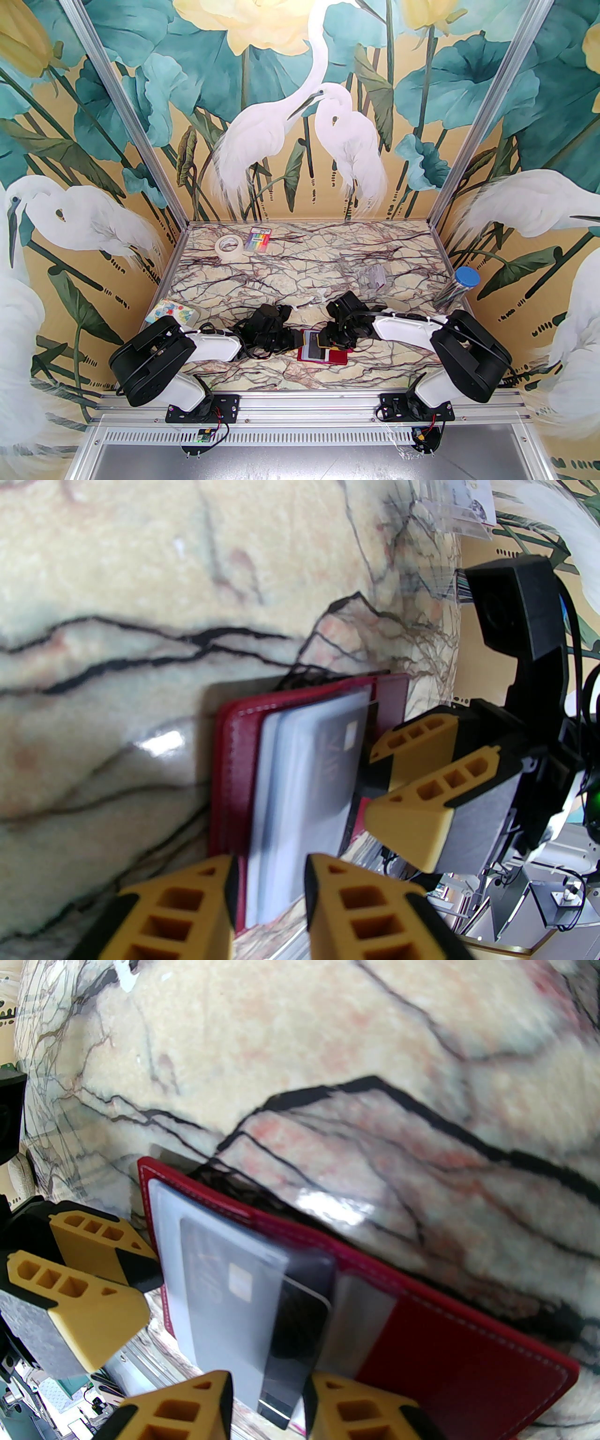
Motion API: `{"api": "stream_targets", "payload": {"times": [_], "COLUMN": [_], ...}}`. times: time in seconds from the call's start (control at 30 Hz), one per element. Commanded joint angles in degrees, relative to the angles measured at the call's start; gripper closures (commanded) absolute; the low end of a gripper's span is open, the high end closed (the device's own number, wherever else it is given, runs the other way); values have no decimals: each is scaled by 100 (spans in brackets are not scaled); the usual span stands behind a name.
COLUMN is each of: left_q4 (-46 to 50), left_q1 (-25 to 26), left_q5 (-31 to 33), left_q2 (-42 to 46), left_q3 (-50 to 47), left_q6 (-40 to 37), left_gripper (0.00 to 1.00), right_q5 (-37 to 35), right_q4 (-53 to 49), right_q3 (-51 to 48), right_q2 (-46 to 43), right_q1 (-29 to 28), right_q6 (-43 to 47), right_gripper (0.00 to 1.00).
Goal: Put the credit cards into the card holder
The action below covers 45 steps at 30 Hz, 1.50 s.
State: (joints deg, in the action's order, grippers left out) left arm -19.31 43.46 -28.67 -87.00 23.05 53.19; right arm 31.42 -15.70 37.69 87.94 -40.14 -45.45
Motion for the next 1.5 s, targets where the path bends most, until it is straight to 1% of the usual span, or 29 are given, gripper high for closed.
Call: {"api": "stream_targets", "payload": {"times": [0.0, 0.5, 0.8, 0.97, 1.03, 1.27, 1.47], "left_q4": [76, 70, 74, 35, 29, -17, 16], "left_q1": [49, 48, 49, 55, 49, 48, 48], "left_q5": [199, 177, 168, 186, 190, 217, 321], "left_q2": [-310, -340, -345, -329, -318, -346, -328], "left_q3": [14, 32, 38, 8, -2, -25, -20], "left_q6": [-45, -53, -48, -41, -31, -21, -28], "left_gripper": [70, 70, 70, 70, 70, 70, 70], "right_q5": [-48, -57, -66, -192, -276, -567, -906], "right_q4": [82, 47, 23, -259, -453, -884, -1065], "right_q3": [186, 282, 313, 403, 466, 572, 569], "right_q2": [124, 208, 206, 95, 26, -363, -814], "right_q1": [-79, -249, -257, -259, -258, -260, -258], "right_q6": [-84, -182, -228, -145, -83, -40, -162], "right_gripper": [69, 69, 70, 69, 68, 55, 52]}}
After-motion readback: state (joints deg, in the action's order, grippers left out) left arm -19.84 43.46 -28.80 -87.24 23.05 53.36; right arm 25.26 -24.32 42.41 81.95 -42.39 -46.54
